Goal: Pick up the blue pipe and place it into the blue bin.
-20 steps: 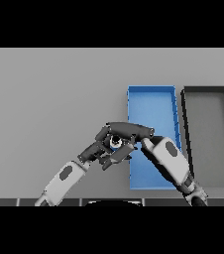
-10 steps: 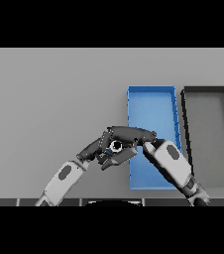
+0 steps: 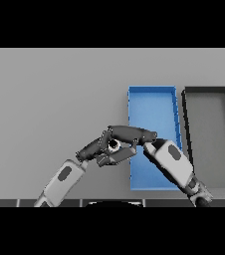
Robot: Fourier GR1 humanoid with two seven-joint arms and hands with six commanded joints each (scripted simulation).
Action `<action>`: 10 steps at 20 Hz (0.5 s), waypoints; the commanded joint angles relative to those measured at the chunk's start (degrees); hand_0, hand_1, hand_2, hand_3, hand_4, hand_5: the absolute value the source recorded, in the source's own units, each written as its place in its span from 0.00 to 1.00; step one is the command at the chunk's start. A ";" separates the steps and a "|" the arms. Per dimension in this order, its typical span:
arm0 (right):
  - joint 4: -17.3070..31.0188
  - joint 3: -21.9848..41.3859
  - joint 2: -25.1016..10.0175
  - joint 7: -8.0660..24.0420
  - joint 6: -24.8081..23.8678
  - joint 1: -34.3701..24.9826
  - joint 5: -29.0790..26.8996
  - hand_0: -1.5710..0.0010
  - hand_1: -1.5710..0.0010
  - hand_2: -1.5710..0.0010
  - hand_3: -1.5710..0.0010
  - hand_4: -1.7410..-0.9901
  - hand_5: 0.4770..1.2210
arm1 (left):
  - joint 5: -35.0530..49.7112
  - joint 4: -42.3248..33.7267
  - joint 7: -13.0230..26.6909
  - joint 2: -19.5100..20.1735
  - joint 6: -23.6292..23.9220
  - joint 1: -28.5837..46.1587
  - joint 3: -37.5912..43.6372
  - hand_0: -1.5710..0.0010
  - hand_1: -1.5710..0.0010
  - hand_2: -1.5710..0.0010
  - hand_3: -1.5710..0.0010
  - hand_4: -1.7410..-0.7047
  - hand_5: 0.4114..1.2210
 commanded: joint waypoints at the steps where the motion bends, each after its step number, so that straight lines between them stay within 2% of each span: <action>1: -0.69 0.17 -0.25 -0.06 -0.27 0.80 0.38 0.00 0.00 0.00 0.00 0.34 0.99 | 0.07 0.99 0.40 -0.61 0.26 -0.74 0.33 0.89 0.89 0.90 0.90 0.81 0.52; 4: -0.24 0.08 -0.05 -0.82 -0.34 1.34 1.80 0.00 0.00 0.00 0.00 0.34 1.00 | 2.08 1.29 0.85 -1.02 -0.19 0.50 1.06 0.94 0.95 0.95 0.95 0.84 0.35; 7: 0.09 0.16 0.80 -1.49 -0.77 1.48 1.78 0.00 0.00 0.00 0.00 0.34 1.00 | 3.38 1.41 4.29 -1.50 0.41 0.99 2.09 0.97 0.97 0.97 0.97 0.82 0.28; 9: 0.54 -0.40 1.18 1.66 -2.48 0.76 -4.29 0.00 0.00 0.00 0.00 0.34 1.00 | 3.76 0.69 6.44 -2.00 0.36 1.84 1.45 0.98 0.98 0.98 0.98 0.81 0.24; 10: 0.44 -1.11 0.54 4.12 -3.44 -0.01 -9.38 0.00 0.00 0.00 0.00 0.34 1.00 | 3.83 0.70 7.01 -1.90 0.23 2.15 1.38 0.99 0.99 0.99 0.99 0.81 0.22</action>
